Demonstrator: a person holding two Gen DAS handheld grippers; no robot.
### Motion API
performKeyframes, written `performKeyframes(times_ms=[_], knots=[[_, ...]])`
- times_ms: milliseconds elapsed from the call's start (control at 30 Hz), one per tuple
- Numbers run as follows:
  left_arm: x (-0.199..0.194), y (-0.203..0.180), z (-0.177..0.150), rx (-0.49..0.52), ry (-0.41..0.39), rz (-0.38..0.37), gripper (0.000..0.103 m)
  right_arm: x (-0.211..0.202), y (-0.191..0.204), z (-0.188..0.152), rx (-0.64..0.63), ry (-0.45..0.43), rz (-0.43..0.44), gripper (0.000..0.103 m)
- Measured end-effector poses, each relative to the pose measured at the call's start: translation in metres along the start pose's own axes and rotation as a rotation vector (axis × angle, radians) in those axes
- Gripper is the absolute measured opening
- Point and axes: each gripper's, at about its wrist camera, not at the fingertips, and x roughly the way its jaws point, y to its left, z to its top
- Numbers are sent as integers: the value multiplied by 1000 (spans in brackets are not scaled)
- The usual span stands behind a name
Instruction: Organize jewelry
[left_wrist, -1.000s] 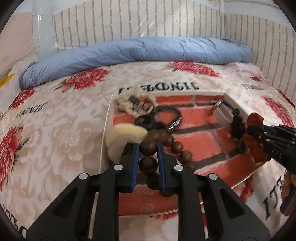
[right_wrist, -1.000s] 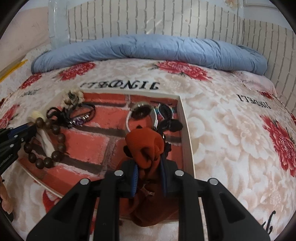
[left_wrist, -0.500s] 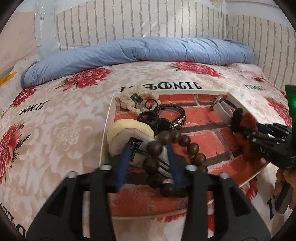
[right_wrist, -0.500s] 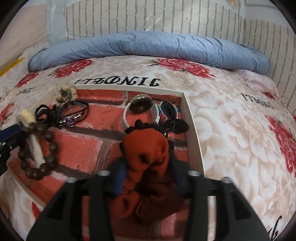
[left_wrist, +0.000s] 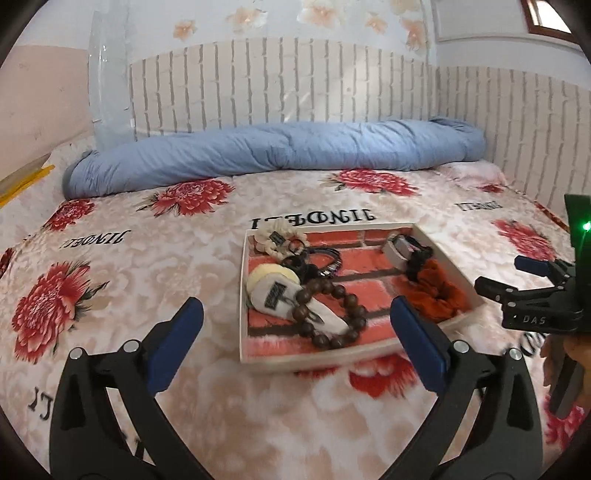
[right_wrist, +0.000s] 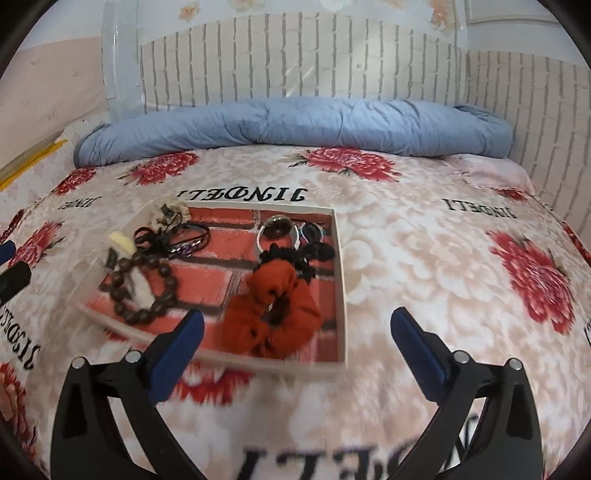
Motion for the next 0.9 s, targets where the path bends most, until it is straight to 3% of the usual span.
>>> performKeyframes(times_ms=[233, 367, 600, 900], knots=[[-68, -15, -39, -9, -51, 1, 98, -62, -1, -51, 10, -51, 3, 99], [-87, -21, -66, -37, -86, 14, 98, -90, -2, -78, 3, -81, 4, 99], [-98, -24, -105, -90, -111, 33, 98, -117, -4, -118, 13, -162, -10, 99], [-107, -35, -115, -35, -188, 100, 98, -129, -2, -122, 19, -272, -1, 99]])
